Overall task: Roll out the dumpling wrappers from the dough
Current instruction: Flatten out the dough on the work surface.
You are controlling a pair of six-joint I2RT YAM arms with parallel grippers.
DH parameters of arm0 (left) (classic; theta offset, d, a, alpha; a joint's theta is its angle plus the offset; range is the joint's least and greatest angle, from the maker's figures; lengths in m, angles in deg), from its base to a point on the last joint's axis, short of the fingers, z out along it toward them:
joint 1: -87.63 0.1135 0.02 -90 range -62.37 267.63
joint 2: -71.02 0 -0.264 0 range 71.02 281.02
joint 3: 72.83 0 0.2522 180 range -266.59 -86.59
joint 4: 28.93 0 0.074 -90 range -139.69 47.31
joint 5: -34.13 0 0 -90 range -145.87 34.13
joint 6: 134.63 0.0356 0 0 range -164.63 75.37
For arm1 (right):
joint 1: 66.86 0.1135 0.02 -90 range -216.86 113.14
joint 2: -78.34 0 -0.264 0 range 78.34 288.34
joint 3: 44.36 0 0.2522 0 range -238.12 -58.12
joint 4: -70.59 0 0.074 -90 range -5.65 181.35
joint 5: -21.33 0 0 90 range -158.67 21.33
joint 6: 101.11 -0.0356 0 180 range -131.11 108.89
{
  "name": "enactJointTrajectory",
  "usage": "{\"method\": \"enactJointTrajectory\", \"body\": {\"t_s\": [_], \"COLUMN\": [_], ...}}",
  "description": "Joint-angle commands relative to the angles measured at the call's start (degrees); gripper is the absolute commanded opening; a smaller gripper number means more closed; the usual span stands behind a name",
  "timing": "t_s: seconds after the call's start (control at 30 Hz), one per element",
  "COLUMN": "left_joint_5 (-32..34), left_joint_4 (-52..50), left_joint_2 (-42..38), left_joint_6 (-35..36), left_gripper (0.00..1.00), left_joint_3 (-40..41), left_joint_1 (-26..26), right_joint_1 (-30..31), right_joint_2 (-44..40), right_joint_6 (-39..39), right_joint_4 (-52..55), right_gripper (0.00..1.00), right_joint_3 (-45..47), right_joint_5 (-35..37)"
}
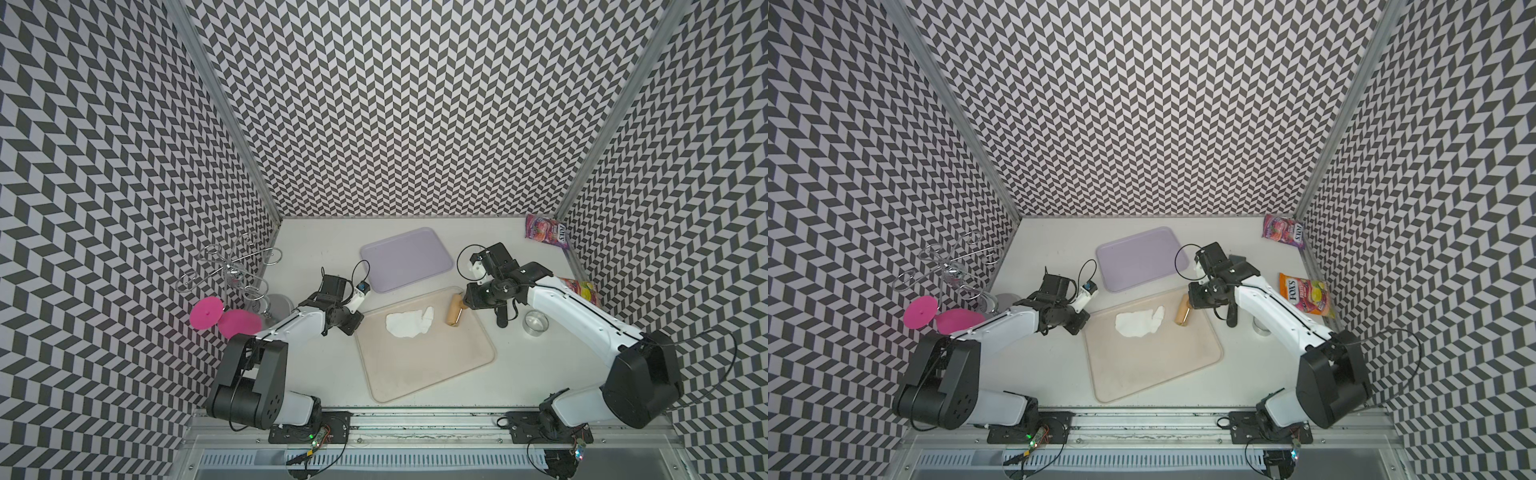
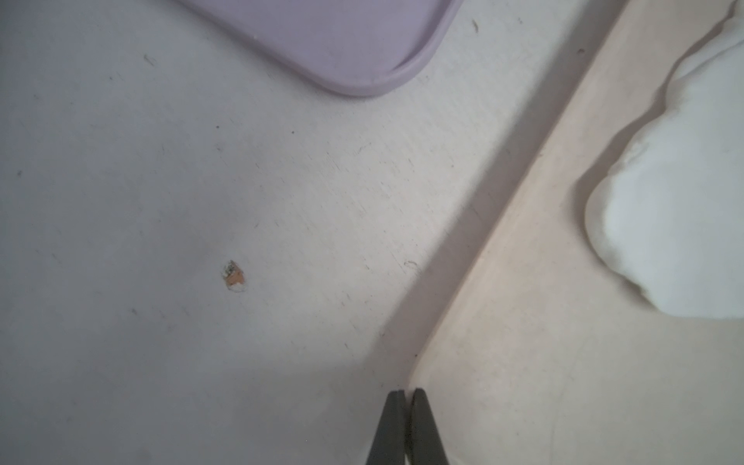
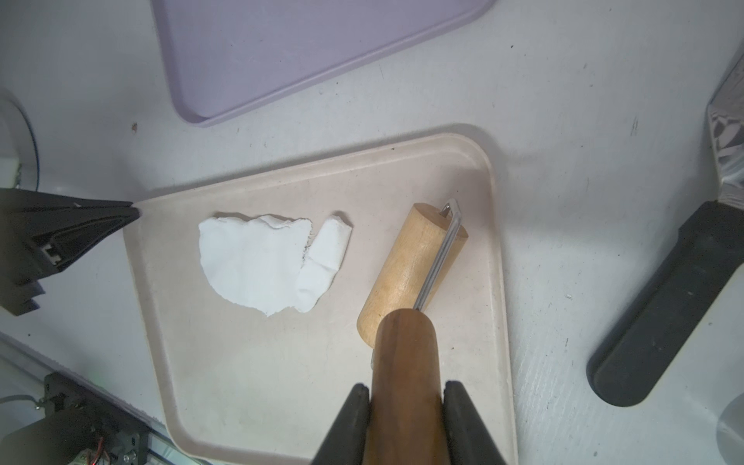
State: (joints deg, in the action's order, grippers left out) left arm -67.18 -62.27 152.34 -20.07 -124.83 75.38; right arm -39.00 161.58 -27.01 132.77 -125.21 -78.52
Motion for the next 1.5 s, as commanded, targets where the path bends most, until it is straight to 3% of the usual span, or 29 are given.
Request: {"method": "enactJointTrajectory", "body": {"t_s": [0.0,0.23,0.5,0.93,1.47], "left_joint_5": [-1.53,-1.46,-1.39,-1.18,-1.17], "left_joint_4": [-0.09,-0.2,-0.11,-0.11,0.0], "left_joint_2": [-1.23,-1.04,-0.92,-1.18,-1.07], "left_joint_6": [1.46,1.42,1.37,1.37,1.46], "left_gripper": [0.0,0.0,0.0,0.0,0.0], "left_joint_3": [0.5,0.44,0.47,0.36,0.41], "left_joint_1": [0.12,0.12,0.12,0.06,0.08], "right_joint_1": [4.71,11.53,12.28,8.6,3.52], "right_joint_2": [-0.69,7.65,15.35,14.03,12.21], "right_joint_6": [2.5,2.1,2.22,1.05,0.91], "right_joint_4": [-1.19,-3.54,-7.23,0.46,2.61], "right_gripper": [0.0,0.0,0.0,0.0,0.0], "right_joint_3": [-5.23,-11.16,-11.51,1.9,5.28], "right_joint_5": [-3.68,-8.42,-10.87,4.3,10.36]}}
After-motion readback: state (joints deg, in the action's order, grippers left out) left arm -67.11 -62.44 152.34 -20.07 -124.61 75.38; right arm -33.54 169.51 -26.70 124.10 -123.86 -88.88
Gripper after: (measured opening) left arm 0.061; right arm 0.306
